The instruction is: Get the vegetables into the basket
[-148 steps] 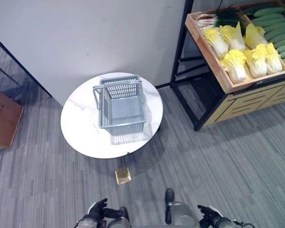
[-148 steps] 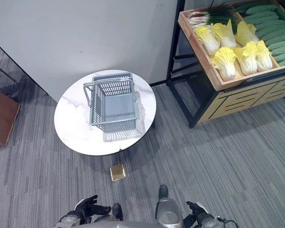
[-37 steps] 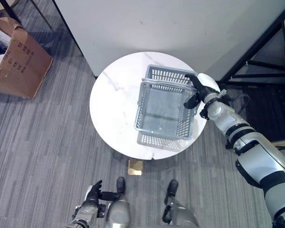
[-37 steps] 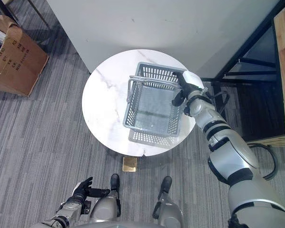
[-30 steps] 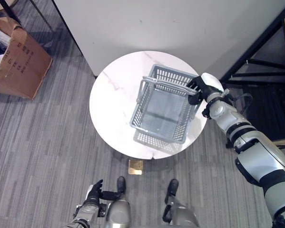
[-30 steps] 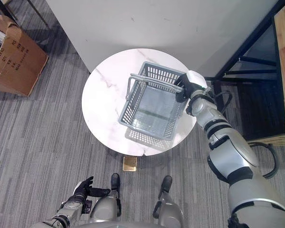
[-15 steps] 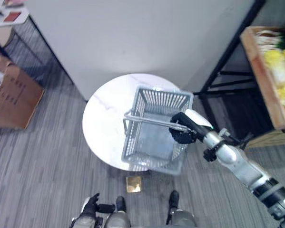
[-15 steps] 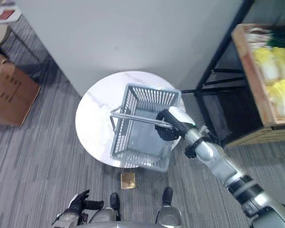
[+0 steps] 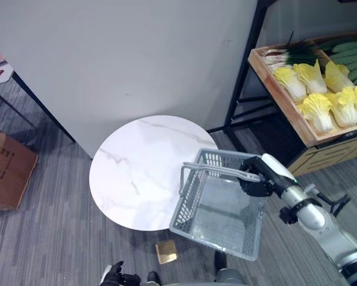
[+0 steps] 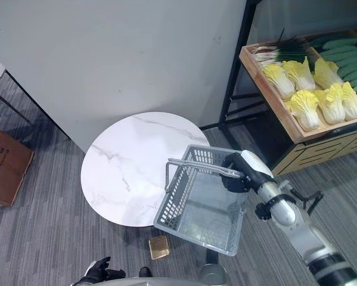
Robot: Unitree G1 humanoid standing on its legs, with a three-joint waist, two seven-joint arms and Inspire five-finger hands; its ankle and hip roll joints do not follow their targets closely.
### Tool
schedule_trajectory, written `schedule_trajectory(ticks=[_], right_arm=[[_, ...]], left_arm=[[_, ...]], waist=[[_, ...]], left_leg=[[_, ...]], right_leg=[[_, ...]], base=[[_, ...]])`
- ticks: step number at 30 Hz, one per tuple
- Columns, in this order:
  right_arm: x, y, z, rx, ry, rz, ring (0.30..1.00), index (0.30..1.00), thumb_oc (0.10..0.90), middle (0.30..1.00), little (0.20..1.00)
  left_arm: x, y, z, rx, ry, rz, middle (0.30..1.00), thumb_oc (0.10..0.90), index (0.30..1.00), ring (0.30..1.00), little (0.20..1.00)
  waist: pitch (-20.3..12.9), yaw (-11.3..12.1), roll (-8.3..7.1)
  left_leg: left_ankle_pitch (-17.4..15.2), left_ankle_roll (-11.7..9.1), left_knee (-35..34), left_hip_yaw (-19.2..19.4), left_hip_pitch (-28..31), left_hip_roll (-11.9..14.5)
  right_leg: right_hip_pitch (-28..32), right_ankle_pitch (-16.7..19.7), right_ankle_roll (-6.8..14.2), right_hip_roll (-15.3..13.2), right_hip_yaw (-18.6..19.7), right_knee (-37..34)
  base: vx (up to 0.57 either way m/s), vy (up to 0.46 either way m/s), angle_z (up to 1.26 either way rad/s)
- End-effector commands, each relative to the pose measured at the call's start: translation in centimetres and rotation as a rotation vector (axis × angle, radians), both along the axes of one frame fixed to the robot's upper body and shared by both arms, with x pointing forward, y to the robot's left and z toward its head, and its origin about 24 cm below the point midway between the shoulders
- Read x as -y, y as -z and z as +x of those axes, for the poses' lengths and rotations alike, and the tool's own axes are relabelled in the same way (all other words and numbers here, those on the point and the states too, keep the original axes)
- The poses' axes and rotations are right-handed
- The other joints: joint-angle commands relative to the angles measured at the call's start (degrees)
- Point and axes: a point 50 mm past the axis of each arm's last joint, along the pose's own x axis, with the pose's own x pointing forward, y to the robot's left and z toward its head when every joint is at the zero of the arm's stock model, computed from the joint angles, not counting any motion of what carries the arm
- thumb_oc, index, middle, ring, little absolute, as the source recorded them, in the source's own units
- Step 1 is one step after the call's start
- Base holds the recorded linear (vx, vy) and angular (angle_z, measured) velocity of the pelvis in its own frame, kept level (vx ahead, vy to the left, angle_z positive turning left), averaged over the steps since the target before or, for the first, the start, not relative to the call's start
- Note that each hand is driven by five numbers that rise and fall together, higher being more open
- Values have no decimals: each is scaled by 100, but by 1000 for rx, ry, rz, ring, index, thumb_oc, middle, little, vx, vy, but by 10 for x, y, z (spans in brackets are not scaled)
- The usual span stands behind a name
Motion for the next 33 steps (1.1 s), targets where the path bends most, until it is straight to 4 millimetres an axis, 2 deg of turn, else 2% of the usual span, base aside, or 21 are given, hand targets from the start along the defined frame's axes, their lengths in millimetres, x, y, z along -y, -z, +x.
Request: schedule_trajectory(ticks=[1,3,4,6,8,9,10,11,12,13,15,19,20,21,23,24,26,32,33], right_arm=[[-21,-98,20,524,-105,146,300,300,400,300,300],[-15,-93,17,518,-67,157,300,300,400,300,300],[-8,-83,11,487,-23,183,300,300,400,300,300],[-3,-80,9,476,0,175,300,300,400,300,300],[2,-77,6,474,29,163,300,300,400,300,300],[2,-77,6,474,29,163,300,300,400,300,300],[0,-75,6,477,35,172,300,300,400,300,300],[0,-75,6,477,35,172,300,300,400,300,300],[-2,-74,7,484,39,180,300,300,400,300,300],[-4,-74,7,489,39,183,300,300,400,300,300],[-7,-74,11,492,25,183,300,300,400,300,300],[-13,-76,14,497,-5,177,300,300,400,300,300],[-16,-77,17,504,-17,186,300,300,400,300,300],[-17,-77,18,501,-26,190,300,300,400,300,300],[-19,-76,18,499,-29,193,300,300,400,300,300],[-23,-75,19,498,-40,209,300,300,400,300,300],[-24,-75,17,503,-42,207,300,300,400,300,300],[-17,-75,7,505,-34,180,300,300,400,300,300],[-15,-75,5,504,-25,166,300,300,400,300,300]], left_arm=[[-4,3,-17,-81,43,28,1000,900,1000,1000,1000],[-3,3,-16,-75,41,27,1000,900,1000,1000,1000],[-2,2,-13,-68,55,26,1000,900,1000,1000,1000],[-2,2,-10,-64,76,27,1000,900,1000,1000,1000],[0,1,-1,-42,109,32,1000,900,1000,1000,1000],[0,1,-1,-41,108,32,1000,900,1000,1000,1000],[-2,-1,6,-16,106,39,1000,900,1000,1000,1000],[-2,-1,6,-16,105,39,1000,900,1000,1000,1000],[-4,-3,11,4,110,48,1000,900,1000,1000,1000],[-5,-4,15,22,110,53,1000,900,1000,1000,1000],[-8,-6,21,48,119,58,1000,900,1000,1000,1000],[-18,-8,18,45,100,76,1000,900,1000,1000,1000],[-21,-9,16,42,85,82,1000,900,1000,1000,1000],[-22,-8,14,39,78,82,1000,900,1000,1000,1000],[-24,-9,13,35,70,84,1000,900,1000,1000,1000],[-23,-8,10,27,61,82,1000,900,1000,1000,1000],[-22,-7,9,21,62,82,1000,900,1000,1000,1000],[-14,-6,13,23,69,71,1000,900,1000,1000,1000],[-13,-6,15,29,69,69,1000,900,1000,1000,1000]], waist=[[-131,-30,-317],[-114,-114,-319],[-62,-212,-346],[-29,-273,-364],[59,-472,-412],[48,-459,-423],[132,-539,-423],[128,-531,-424],[181,-533,-423],[223,-465,-390],[279,-352,-295],[254,-198,-264],[235,-138,-254],[212,-126,-274],[186,-96,-307],[94,-52,-374],[80,-41,-367],[116,-200,-239],[138,-219,-219]], left_leg=[[-149,-38,10,-4,183,-76],[-173,-7,10,72,235,-116],[-228,58,39,184,299,-196],[-241,76,49,221,305,-238],[-315,134,15,358,320,-344],[-294,136,11,375,301,-353],[-296,131,10,557,268,-331],[-297,131,10,567,265,-330],[-283,140,10,722,231,-294],[-282,167,10,872,209,-270],[-367,167,10,1029,232,-183],[-257,240,59,1513,169,-108],[-227,253,71,1678,145,-58],[-214,237,78,1764,130,-34],[-169,209,84,1898,143,-10],[-57,84,203,2187,99,128],[34,-15,231,2295,128,251],[492,-442,407,2420,67,746],[556,-561,578,2455,32,898]], right_leg=[[141,121,491,-341,112,187],[103,127,524,-356,190,248],[-8,147,569,-400,343,444],[-54,203,606,-431,392,507],[-280,645,761,-477,594,559],[-307,671,761,-481,615,551],[-493,880,761,-424,687,567],[-503,881,761,-421,697,570],[-654,881,761,-424,528,683],[-702,724,761,-506,156,835],[-580,221,707,-683,-561,1226],[-285,-215,570,-928,-1259,1884],[-200,-263,537,-1030,-1439,2048],[-138,-232,551,-1060,-1460,2027],[-46,-220,564,-1041,-1477,1925],[235,-365,561,-828,-1664,1282],[272,-397,504,-680,-1660,1083],[500,-618,306,-171,-1534,505],[537,-641,257,-91,-1553,421]], base=[[7,53,-19],[-17,102,-20],[-33,117,-25],[-53,111,-22],[-92,103,-27],[-133,42,-27],[-99,15,-32],[-159,32,-57],[-137,49,-66],[-189,75,-88],[-91,104,-96],[-115,15,-85],[-114,-47,-95],[-85,-81,-85],[-49,-139,-87],[-45,-191,-123],[-20,-263,-148],[8,-270,-34],[37,-263,-20]])
